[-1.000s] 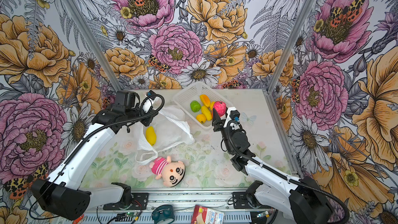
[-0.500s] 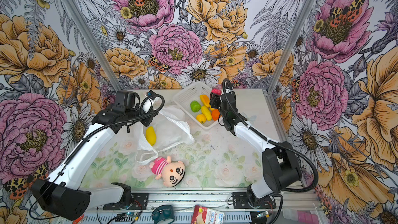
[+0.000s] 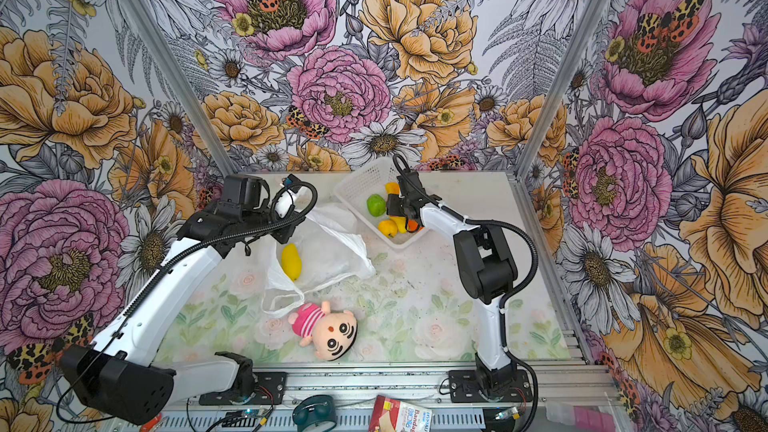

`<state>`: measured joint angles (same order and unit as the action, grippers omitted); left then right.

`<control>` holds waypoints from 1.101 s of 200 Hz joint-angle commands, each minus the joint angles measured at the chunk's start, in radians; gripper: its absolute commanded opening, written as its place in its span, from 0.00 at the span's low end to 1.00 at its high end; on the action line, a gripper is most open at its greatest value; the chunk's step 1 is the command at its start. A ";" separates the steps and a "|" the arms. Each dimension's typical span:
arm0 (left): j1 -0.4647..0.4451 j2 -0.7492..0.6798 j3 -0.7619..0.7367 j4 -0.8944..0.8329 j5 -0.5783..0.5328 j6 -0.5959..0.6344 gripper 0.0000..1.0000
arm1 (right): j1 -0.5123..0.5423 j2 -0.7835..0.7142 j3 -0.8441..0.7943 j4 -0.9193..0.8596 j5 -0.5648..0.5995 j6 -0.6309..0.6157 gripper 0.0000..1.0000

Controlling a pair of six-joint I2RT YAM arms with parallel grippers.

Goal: Untie the knot of the plastic bag and take out the fruit
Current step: 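Lift the red fruit out of the bag over the basket, then lower the red fruit into the basket and open the right gripper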

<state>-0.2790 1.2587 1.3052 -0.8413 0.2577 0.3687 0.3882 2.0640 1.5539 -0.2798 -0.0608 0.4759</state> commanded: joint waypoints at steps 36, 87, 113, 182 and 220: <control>0.005 0.001 0.003 0.004 -0.001 -0.006 0.00 | -0.013 0.098 0.104 -0.076 -0.022 -0.022 0.27; 0.005 0.001 0.004 0.005 0.000 -0.005 0.00 | -0.017 0.154 0.141 -0.083 -0.030 -0.022 0.53; 0.005 0.001 0.003 0.004 -0.001 -0.005 0.00 | -0.018 0.160 0.145 -0.083 -0.036 -0.023 0.65; 0.007 0.002 0.003 0.004 -0.001 -0.005 0.00 | -0.005 0.088 0.102 -0.078 -0.019 -0.040 0.79; 0.006 0.001 0.004 0.004 -0.001 -0.006 0.00 | 0.011 0.021 0.057 -0.076 0.072 -0.057 0.78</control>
<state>-0.2783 1.2587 1.3052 -0.8413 0.2577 0.3687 0.3908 2.1544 1.6436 -0.3336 -0.0742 0.4358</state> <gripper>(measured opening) 0.045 0.783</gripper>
